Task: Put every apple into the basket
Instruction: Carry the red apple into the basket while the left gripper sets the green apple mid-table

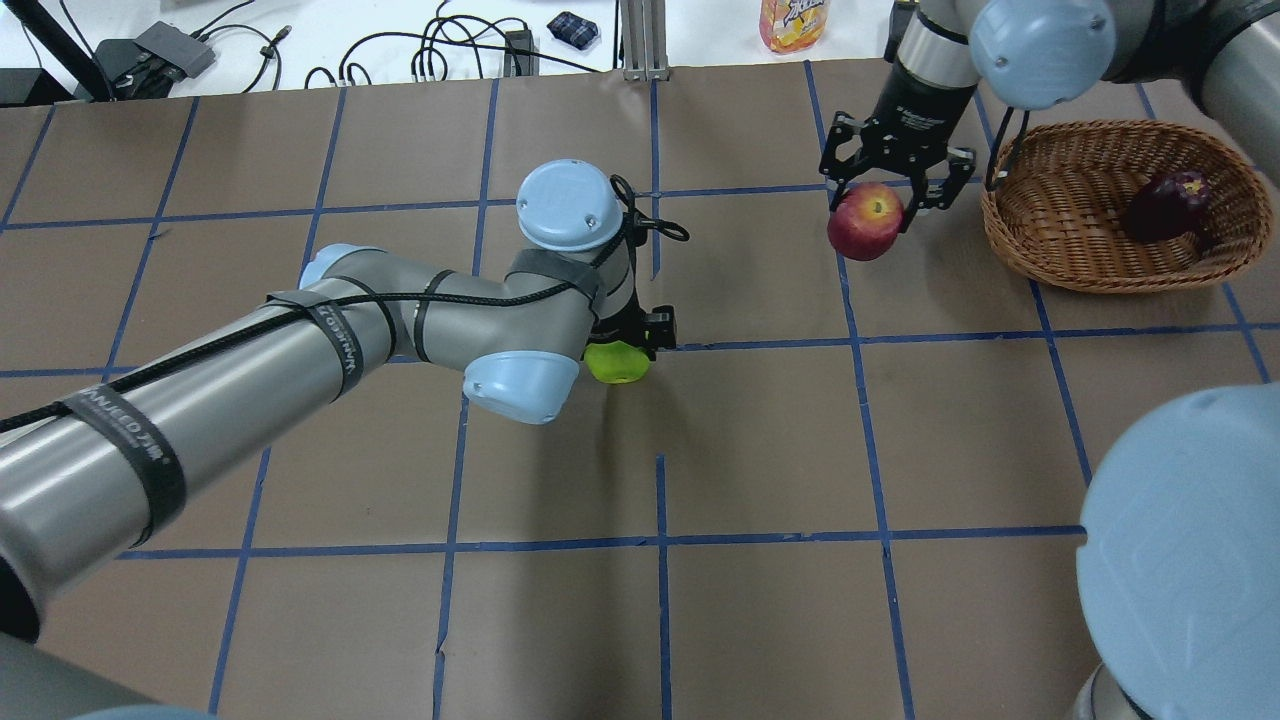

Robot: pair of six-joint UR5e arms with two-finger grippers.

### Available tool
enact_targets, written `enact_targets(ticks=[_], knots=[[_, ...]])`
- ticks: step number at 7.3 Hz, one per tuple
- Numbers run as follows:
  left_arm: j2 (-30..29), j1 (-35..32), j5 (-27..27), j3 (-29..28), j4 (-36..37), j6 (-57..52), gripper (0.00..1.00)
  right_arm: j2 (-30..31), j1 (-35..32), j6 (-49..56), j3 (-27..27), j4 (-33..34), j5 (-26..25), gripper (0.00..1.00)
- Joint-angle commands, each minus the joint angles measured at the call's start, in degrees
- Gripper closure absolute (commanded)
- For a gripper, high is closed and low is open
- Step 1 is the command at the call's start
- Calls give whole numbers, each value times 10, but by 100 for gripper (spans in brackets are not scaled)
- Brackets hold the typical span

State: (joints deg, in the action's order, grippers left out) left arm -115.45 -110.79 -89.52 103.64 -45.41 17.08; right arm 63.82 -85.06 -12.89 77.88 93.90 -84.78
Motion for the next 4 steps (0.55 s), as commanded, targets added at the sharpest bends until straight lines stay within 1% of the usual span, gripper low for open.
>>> enact_targets(ticks=[1,2,3,4], knots=[[-28,-17,1,-26,22,17,56,-4,80,109,-17,5,-66,100],[-29,-18,1,-26,21,18,19,-10,111,176,-13,32,-68,100],[-19,-14,1,-27,20,26,0,-27,140,216,-14,52,-79,100],[-7,-10,13,-33,17,23,0,-37,164,259,-19,73,-92,100]])
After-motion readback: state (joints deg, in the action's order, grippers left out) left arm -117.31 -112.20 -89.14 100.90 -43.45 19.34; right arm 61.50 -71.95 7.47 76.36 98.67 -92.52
